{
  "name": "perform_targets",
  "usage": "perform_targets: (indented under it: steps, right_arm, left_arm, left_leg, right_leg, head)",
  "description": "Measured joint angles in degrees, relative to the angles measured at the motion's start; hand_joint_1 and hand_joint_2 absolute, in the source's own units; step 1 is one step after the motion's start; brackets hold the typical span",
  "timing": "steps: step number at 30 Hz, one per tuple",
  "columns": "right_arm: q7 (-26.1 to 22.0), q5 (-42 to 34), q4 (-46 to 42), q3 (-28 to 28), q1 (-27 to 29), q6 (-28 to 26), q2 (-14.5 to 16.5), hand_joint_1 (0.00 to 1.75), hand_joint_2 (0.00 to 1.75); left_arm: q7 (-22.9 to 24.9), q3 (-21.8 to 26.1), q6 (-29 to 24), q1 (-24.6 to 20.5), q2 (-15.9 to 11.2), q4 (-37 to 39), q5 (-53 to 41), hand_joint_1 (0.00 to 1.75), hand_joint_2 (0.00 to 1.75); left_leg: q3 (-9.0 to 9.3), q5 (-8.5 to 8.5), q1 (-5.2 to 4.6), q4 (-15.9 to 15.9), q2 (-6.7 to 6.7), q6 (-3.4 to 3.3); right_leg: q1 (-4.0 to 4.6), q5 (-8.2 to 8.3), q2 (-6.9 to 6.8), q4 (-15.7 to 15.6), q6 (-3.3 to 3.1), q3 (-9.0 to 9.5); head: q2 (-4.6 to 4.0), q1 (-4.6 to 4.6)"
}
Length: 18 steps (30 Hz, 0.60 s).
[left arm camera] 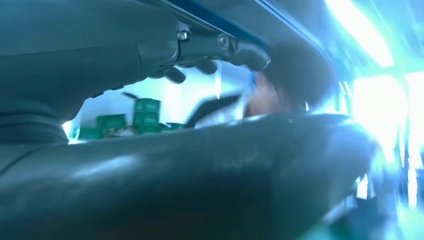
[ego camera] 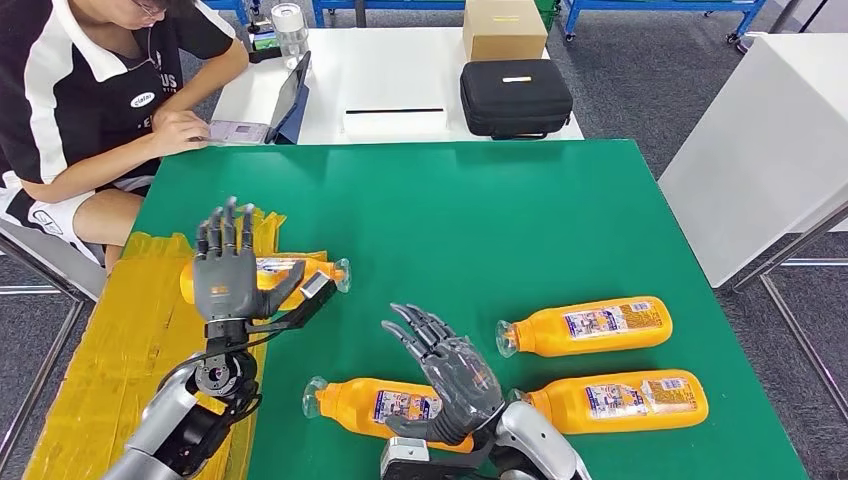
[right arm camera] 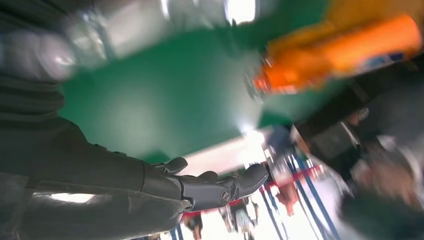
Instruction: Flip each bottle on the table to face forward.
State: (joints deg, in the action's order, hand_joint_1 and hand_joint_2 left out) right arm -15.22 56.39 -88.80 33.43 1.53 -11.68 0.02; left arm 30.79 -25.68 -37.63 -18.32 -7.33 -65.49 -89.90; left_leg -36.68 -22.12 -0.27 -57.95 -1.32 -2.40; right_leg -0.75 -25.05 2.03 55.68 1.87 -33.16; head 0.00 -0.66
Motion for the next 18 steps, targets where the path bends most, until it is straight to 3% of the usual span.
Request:
perform_targets:
  steps: [4,9,15,18]
  right_arm:
    - [1.5,1.2,1.3,0.7,0.1,1.9,-0.8,0.0,1.75]
    - [5.1,4.3,4.5,1.2,-0.3,2.7,-1.1,0.0,1.75]
    - [13.0,9.3,10.8,2.1,-1.6,5.0,-0.4,0.0,1.75]
    - [14.4,10.0,13.1,2.2,-2.8,5.4,0.3,0.0,1.75]
  left_arm:
    - [-0.8,1.3,-2.4,1.8,-2.0,-7.4,0.0,0.0,1.75]
    - [-8.4,4.3,-2.5,4.8,-1.5,-15.5,0.0,0.0,1.75]
    - [-19.3,9.2,-2.5,7.7,4.4,-20.4,0.3,0.0,1.75]
    - [-21.7,11.1,-2.5,8.3,7.1,-21.9,0.8,0.0,1.75]
  left_leg:
    - [0.0,0.0,0.02,0.0,-0.02,0.01]
    - [0.0,0.01,0.02,0.0,-0.02,0.02]
    - [0.02,0.0,-0.01,0.0,-0.07,0.01]
    - [0.12,-0.02,-0.01,0.0,-0.01,0.01]
  right_leg:
    - [0.03,0.0,-0.01,0.0,-0.01,0.0]
    - [0.02,-0.01,-0.01,0.0,-0.01,0.0]
    - [-0.02,0.0,-0.01,0.0,0.0,0.02]
    - [0.0,0.01,0.01,0.0,0.0,0.05]
  head:
    - [0.0,-0.02]
    - [0.0,-0.01]
    - [0.0,0.0]
    - [0.0,0.0]
